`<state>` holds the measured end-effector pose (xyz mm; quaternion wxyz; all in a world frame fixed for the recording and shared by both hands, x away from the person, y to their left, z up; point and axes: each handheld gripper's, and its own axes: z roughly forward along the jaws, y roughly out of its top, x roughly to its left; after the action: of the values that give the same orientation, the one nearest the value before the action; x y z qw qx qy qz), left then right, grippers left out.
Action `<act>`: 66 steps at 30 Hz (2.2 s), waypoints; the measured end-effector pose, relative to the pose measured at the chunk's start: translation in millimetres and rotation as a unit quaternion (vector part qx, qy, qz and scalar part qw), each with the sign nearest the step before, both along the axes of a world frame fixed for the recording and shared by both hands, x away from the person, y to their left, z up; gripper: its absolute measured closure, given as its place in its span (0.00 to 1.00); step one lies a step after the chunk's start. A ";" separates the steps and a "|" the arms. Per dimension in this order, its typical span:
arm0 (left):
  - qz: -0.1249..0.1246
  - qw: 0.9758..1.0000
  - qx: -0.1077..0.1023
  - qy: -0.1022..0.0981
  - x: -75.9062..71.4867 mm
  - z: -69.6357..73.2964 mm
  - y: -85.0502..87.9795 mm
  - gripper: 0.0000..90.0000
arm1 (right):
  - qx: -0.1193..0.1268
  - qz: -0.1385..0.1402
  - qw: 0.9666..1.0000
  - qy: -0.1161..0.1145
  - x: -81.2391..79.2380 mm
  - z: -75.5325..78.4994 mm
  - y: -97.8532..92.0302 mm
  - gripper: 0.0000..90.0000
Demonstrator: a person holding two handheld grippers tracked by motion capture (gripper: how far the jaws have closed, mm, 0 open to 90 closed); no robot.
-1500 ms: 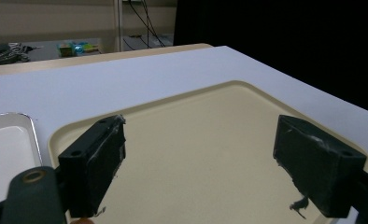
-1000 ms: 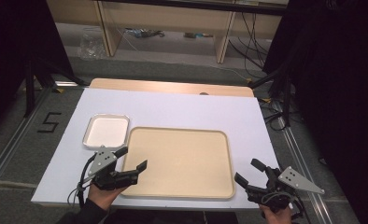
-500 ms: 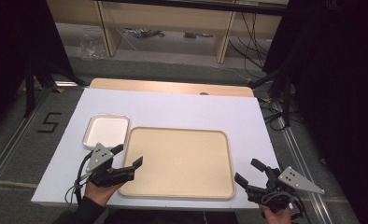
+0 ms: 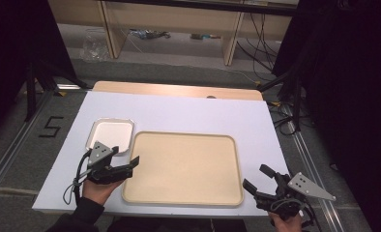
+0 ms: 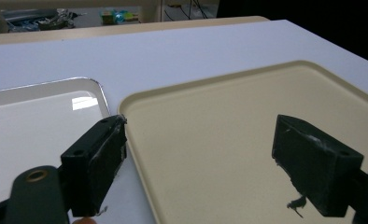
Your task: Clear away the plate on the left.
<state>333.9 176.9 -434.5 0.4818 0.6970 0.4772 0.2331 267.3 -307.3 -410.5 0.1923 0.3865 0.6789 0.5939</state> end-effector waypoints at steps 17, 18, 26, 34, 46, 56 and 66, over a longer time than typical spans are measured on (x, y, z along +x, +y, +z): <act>0.077 0.996 -0.006 0.046 38.5 -9.3 51.6 0.17 | -0.001 0.000 1.000 0.006 0.1 -0.2 0.3 0.17; 0.084 0.995 -0.010 0.051 40.6 -9.7 55.7 0.17 | 0.000 0.001 1.000 0.007 0.3 -0.3 0.2 0.17; 0.135 0.984 -0.034 0.108 59.0 -15.5 87.3 0.22 | -0.002 -0.004 1.000 0.008 0.2 -0.3 0.9 0.17; 0.165 0.975 -0.018 0.149 74.5 -24.2 105.4 0.36 | 0.000 -0.003 1.000 0.007 0.7 -0.5 0.8 0.17; 0.194 0.966 0.022 0.172 99.6 -37.7 126.6 0.68 | 0.002 -0.004 1.000 0.003 1.0 -0.7 0.7 0.17; 0.200 0.960 0.020 0.198 118.1 -52.3 134.7 0.83 | 0.012 0.000 1.000 -0.001 1.6 -1.6 1.5 0.17; 0.180 0.962 0.005 0.207 127.4 -53.7 136.7 0.94 | 0.012 -0.001 1.000 0.000 1.6 -1.7 1.4 0.17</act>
<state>461.2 313.6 -488.3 0.3194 0.6353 0.6825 0.1691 268.8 -305.9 -412.2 0.1877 0.3894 0.6714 0.6020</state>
